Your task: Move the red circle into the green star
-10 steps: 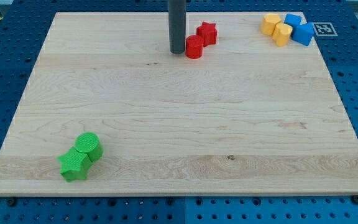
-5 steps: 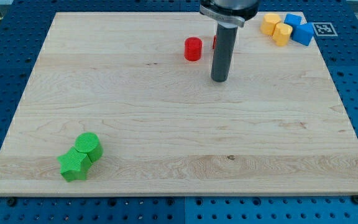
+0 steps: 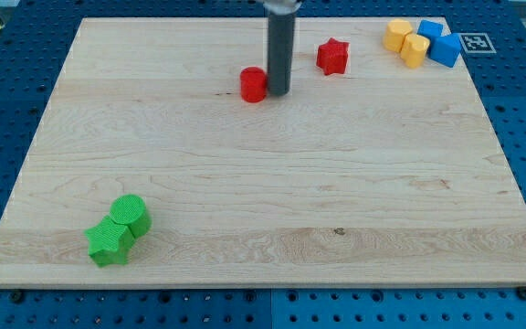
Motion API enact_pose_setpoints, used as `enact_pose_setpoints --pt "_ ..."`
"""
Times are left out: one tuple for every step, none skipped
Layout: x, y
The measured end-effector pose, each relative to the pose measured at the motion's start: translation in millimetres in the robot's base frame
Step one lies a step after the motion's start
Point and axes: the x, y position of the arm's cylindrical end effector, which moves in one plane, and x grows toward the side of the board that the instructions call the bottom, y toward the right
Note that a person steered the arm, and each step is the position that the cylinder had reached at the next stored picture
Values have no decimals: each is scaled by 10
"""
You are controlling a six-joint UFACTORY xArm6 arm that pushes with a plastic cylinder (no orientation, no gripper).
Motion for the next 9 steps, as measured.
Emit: enact_pose_setpoints --pt "180 -158" --pt "-344 89" --pt "-677 113" --pt "-576 -167" --pt "-96 -443" --pt "269 -554" --pt "264 -656" --pt "442 -687" --pt "907 -688"
